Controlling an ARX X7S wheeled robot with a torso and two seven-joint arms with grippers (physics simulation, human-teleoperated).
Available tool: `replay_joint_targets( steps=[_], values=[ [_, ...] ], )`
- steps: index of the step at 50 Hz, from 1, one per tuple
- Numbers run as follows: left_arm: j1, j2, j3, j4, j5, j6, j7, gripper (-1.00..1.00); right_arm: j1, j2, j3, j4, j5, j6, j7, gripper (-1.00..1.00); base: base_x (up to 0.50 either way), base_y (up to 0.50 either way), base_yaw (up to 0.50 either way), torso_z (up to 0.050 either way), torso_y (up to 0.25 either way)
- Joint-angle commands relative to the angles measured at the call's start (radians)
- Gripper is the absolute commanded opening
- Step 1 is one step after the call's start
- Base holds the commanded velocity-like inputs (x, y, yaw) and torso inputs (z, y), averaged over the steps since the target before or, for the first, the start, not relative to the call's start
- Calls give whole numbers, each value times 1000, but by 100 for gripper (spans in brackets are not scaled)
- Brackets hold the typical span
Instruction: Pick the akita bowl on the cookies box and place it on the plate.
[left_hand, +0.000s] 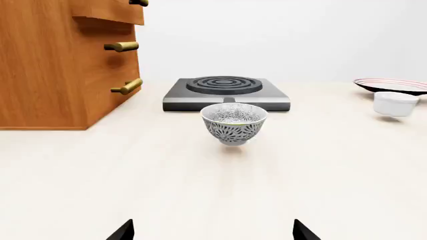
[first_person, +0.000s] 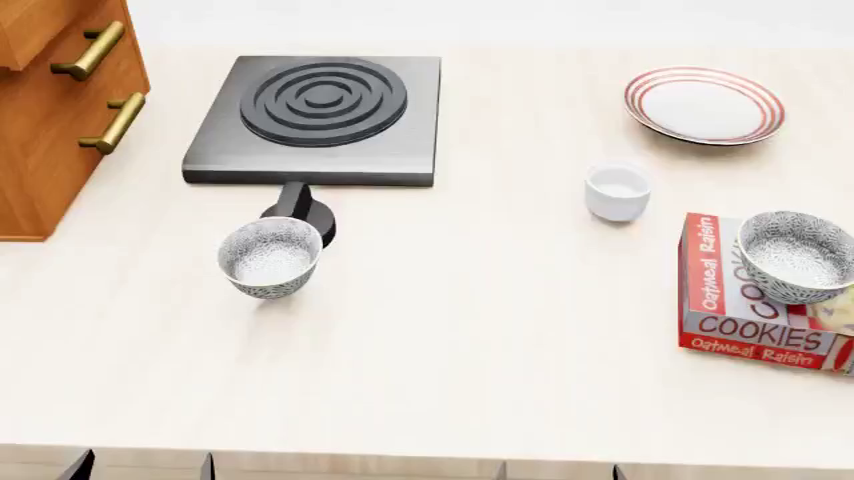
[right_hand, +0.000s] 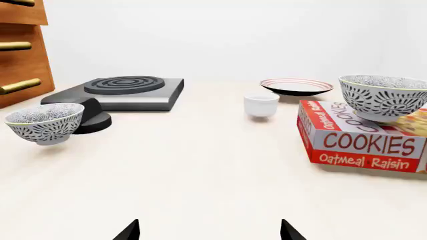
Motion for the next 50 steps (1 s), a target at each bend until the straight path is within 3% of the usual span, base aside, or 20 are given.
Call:
replay_joint_targets(
  steps=[1, 14, 15, 29, 33, 40, 45, 50],
  values=[
    [-10, -12, -3, -8, -31, -26, -40, 100, -12, 18, -27, -9, 10, -13, 12, 100, 0, 0, 0, 0, 0],
    [-12, -47, 36, 3, -69, -1, -90, 100, -8, 49, -59, -5, 52, -30, 44, 100, 0, 0, 0, 0, 0],
    [-12, -6, -14, 4, -30, -3, -46, 100, -9, 11, -14, -7, 14, -28, 1, 100, 0, 0, 0, 0, 0],
    [0, -54, 48, 14, -11, 22, -124, 100, -6, 55, -82, -1, 21, -48, 41, 100, 0, 0, 0, 0, 0],
    [-20, -67, 37, 163, -28, -86, -138, 100, -6, 75, -83, -133, 20, -50, 48, 100, 224, 0, 0, 0, 0],
    [-59, -101, -5, 499, -115, -318, -137, 100, 36, 109, -54, -458, 66, 205, 64, 100, 500, 0, 0, 0, 0],
    [-68, -121, -21, 593, -145, -395, -146, 100, 36, 136, -48, -591, 72, 276, 69, 100, 500, 0, 0, 0, 0],
    [-65, -132, -21, 616, -145, -382, -152, 100, 33, 147, -37, -636, 73, 276, 80, 100, 500, 0, 0, 0, 0]
  ],
)
